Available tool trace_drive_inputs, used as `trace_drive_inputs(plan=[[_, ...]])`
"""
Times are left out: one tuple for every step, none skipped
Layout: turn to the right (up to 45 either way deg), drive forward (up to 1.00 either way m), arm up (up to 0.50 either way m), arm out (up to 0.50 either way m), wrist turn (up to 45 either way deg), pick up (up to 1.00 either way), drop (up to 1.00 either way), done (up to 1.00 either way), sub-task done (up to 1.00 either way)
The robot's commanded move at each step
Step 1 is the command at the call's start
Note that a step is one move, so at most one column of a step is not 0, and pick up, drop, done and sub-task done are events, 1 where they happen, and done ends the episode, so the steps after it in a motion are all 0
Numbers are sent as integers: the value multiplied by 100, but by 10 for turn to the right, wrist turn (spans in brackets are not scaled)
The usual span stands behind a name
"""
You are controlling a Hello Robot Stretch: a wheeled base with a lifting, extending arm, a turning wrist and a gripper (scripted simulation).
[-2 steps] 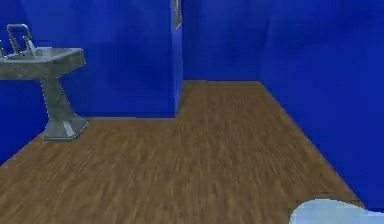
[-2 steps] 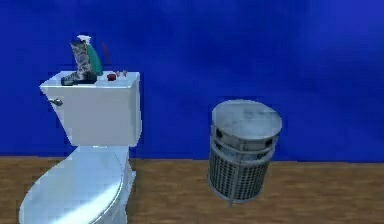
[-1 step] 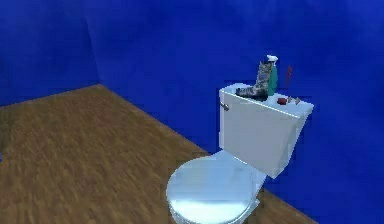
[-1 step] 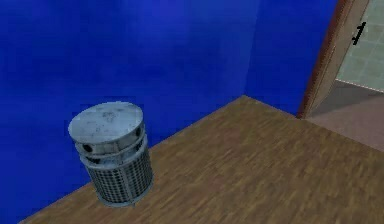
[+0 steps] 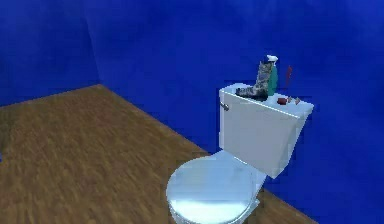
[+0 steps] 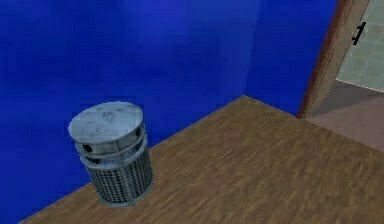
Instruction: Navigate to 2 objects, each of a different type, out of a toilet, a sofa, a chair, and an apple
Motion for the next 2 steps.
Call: trace_drive_inputs(plan=[[-450,0,0,0,0,0,0,0,0],[-450,0,0,0,0,0,0,0,0]])
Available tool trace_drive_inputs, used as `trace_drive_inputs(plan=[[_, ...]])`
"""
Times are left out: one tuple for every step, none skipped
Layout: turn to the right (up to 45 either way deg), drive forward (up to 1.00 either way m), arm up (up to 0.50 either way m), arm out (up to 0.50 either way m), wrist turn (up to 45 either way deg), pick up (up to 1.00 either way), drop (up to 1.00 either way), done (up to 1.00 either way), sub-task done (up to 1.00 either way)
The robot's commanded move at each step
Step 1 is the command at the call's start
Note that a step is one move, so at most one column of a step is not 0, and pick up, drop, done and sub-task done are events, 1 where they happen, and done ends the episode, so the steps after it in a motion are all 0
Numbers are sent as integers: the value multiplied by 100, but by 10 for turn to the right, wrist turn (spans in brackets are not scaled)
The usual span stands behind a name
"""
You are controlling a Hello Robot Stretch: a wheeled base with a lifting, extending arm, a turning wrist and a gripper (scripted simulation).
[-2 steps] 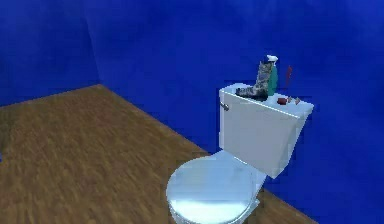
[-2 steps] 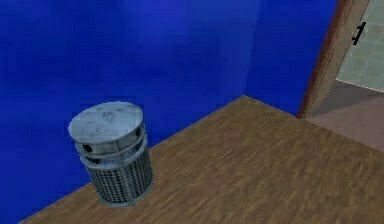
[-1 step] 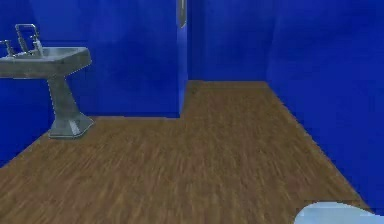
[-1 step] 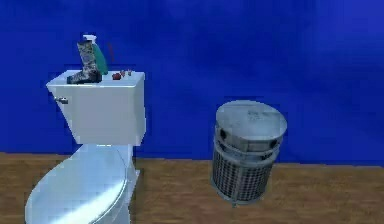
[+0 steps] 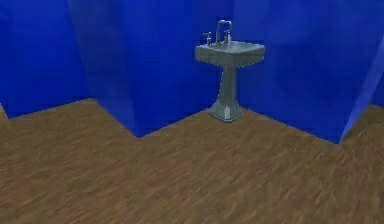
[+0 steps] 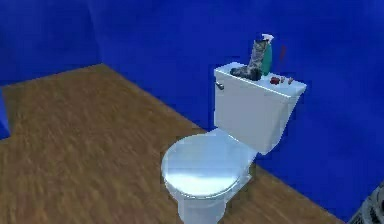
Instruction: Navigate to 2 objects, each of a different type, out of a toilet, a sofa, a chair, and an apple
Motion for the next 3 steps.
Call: trace_drive_inputs(plan=[[-450,0,0,0,0,0,0,0,0],[-60,0,0,0,0,0,0,0,0],[0,100,0,0,0,0,0,0,0]])
